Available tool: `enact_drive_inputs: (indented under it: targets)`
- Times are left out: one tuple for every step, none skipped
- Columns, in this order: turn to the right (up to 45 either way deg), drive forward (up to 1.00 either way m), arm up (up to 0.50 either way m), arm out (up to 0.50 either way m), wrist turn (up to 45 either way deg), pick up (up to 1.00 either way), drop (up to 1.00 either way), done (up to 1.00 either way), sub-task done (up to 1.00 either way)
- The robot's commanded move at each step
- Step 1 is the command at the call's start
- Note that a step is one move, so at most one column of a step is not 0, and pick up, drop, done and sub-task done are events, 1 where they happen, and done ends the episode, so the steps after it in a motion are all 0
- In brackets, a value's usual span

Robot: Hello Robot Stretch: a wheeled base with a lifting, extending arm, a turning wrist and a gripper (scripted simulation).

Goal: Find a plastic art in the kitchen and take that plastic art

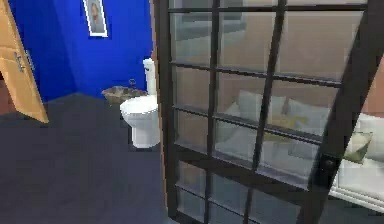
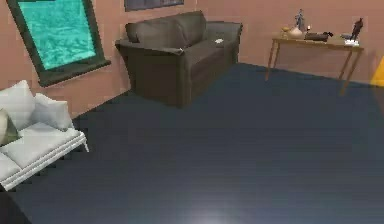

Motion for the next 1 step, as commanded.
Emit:
enact_drive_inputs:
  targets:
    - [45.0,0.0,0.0,0.0,0.0,0.0,0.0,0.0,0.0]
